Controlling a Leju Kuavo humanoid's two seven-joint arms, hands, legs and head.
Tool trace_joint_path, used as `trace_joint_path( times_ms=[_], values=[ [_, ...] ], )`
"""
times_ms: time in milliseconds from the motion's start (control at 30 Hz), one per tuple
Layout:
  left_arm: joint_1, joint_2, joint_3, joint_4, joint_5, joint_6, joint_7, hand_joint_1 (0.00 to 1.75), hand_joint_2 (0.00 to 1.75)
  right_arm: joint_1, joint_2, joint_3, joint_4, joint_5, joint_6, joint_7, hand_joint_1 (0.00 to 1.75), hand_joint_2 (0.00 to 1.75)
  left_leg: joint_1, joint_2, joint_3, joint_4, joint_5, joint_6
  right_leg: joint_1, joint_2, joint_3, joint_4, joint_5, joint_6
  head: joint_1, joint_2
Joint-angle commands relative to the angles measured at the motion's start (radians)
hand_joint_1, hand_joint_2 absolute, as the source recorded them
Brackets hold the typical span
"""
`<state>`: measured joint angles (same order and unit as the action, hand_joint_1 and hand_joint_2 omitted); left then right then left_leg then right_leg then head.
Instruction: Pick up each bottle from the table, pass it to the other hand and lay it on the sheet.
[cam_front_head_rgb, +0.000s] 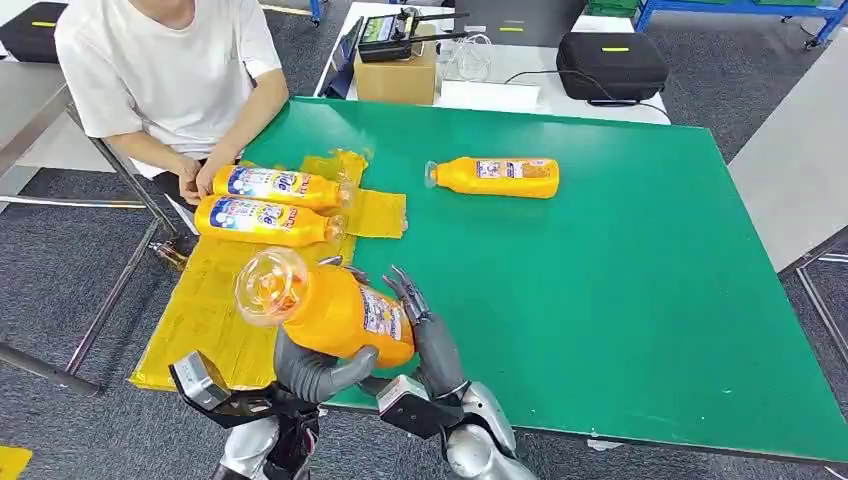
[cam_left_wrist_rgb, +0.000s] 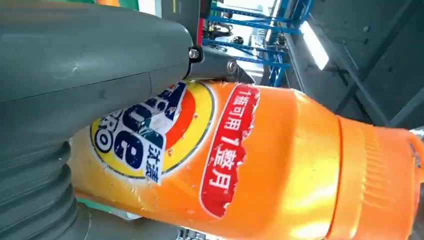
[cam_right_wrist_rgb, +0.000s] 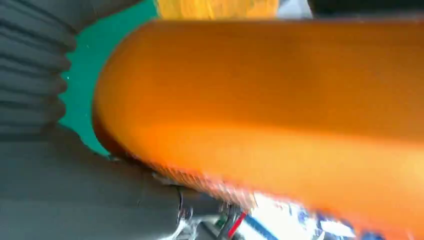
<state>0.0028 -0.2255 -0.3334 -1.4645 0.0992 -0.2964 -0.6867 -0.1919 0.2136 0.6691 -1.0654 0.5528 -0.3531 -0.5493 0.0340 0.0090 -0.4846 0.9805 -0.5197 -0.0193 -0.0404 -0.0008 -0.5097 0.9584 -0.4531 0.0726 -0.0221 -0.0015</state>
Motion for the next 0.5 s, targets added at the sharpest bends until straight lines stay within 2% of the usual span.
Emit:
trace_joint_path(
  times_ms=[33,67,267,300,333,367,500],
  values=[
    [-0.018,0.031,-0.014,0.067,-0.030,0.016,0.011,1.75,1.75,0.000,-0.003,-0.054,-0.080,-0.047,-0.037,-0.003,0.00,1.75,0.000,-0.001,0.002,-0.002,0.000,0.002,0.001,-0.001,0.002,-0.001,0.000,-0.004,0.000,0.000],
    [-0.015,0.031,-0.014,0.066,-0.030,0.016,0.012,1.75,1.75,-0.003,-0.007,-0.057,-0.084,-0.048,-0.036,-0.002,0.00,0.00,0.000,-0.002,0.003,-0.003,0.001,0.003,0.001,-0.001,0.003,-0.003,0.000,-0.005,0.000,0.000],
    [-0.009,0.033,0.000,0.064,0.041,-0.044,0.049,1.75,1.75,0.012,-0.011,-0.070,-0.134,-0.039,-0.075,-0.029,0.00,0.00,0.000,0.000,0.003,-0.003,0.000,0.003,0.001,0.000,0.003,-0.002,0.000,-0.005,0.001,0.000],
    [-0.012,0.033,0.002,0.063,0.024,-0.027,0.053,1.75,1.75,0.015,-0.010,-0.069,-0.138,-0.024,-0.096,-0.030,0.00,0.00,0.000,0.000,0.004,-0.004,0.000,0.004,0.001,0.001,0.004,-0.003,0.000,-0.006,0.000,0.000],
    [-0.020,0.044,-0.004,0.059,-0.091,0.087,0.026,1.75,1.75,0.015,-0.013,-0.065,-0.139,-0.009,-0.118,-0.023,0.00,0.00,0.000,0.000,0.002,-0.002,0.000,0.002,0.000,0.000,0.002,-0.001,0.000,-0.003,0.000,0.000],
    [-0.025,0.047,-0.003,0.063,-0.145,0.140,0.020,1.75,1.75,0.017,-0.013,-0.068,-0.141,-0.012,-0.123,-0.020,0.00,0.00,0.000,0.000,0.003,-0.003,0.000,0.003,0.001,0.000,0.003,-0.002,0.000,-0.005,0.000,0.000],
    [-0.029,0.050,0.001,0.067,-0.143,0.139,0.020,1.75,1.75,0.018,-0.016,-0.069,-0.141,-0.013,-0.122,-0.019,0.00,0.00,0.000,0.000,0.002,-0.002,0.000,0.002,0.000,0.001,0.002,-0.002,0.000,-0.004,0.000,0.000]
  ],
)
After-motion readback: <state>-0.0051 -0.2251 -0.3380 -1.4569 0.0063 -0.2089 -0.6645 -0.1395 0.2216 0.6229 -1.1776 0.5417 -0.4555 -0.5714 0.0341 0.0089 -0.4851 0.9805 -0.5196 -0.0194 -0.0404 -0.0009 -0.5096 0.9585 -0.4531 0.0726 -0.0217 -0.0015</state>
